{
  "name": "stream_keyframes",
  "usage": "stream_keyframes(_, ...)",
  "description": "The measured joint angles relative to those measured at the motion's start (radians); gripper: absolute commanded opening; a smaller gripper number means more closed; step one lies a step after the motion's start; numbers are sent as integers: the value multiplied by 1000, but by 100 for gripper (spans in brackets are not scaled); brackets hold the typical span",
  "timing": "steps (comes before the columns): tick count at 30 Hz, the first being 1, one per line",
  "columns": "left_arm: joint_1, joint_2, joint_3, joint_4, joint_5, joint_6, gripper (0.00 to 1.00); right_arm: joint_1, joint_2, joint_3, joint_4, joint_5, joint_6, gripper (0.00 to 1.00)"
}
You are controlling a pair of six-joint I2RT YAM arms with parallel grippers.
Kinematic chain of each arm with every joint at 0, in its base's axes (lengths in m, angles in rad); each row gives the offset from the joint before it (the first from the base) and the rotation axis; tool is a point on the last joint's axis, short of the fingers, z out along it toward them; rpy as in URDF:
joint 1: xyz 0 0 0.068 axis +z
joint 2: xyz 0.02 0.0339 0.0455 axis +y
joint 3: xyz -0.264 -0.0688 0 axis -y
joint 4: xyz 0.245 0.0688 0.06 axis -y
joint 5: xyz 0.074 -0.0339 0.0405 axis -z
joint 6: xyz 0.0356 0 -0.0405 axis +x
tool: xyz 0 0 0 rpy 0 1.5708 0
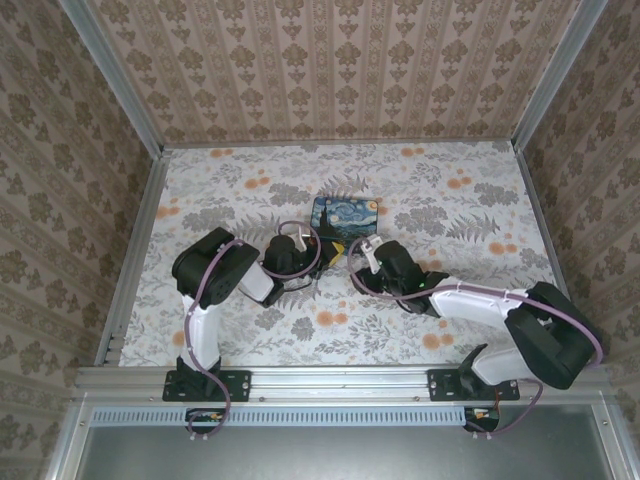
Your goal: Unlock the padlock with the key
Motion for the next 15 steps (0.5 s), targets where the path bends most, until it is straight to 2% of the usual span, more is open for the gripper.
stream_keyframes(8,0,0,0,0,0,0,0,37,133,35,21,105,-100,52)
stream_keyframes(15,0,0,0,0,1,0,0,43,187,78,48,160,-137,50)
